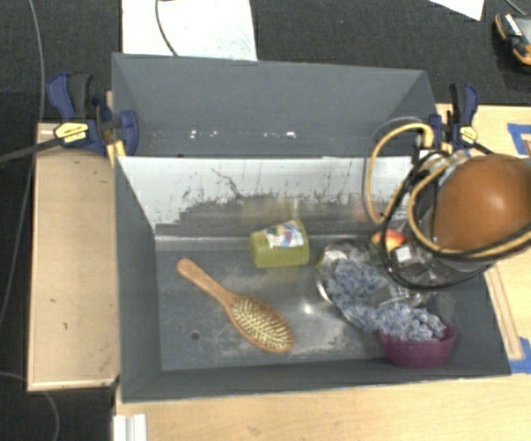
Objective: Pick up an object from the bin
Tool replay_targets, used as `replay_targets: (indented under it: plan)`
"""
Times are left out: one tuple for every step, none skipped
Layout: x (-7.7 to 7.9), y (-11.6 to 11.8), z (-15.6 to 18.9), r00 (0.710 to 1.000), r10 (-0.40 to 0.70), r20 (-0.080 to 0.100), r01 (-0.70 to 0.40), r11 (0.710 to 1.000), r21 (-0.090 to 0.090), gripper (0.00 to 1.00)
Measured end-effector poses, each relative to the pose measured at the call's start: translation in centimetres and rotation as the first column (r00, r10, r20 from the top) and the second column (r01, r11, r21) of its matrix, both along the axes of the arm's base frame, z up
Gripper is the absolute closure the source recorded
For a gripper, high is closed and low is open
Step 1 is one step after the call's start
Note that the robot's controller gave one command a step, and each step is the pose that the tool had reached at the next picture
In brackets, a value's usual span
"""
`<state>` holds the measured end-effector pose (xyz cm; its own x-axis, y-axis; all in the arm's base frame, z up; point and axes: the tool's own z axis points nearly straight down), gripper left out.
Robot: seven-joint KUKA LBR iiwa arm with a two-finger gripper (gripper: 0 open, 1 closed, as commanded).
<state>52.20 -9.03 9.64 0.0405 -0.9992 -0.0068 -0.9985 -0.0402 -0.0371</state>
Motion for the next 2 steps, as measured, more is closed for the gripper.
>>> replay_targets:
  plan:
    - [0.1, 0.0, 2.2, 1.000, -0.004, 0.003, 0.004, 1.000, 0.001, 1.00]
    - [-0.1, 0.1, 5.8, 1.000, -0.004, -0.005, 0.004, 1.000, 0.004, 1.00]
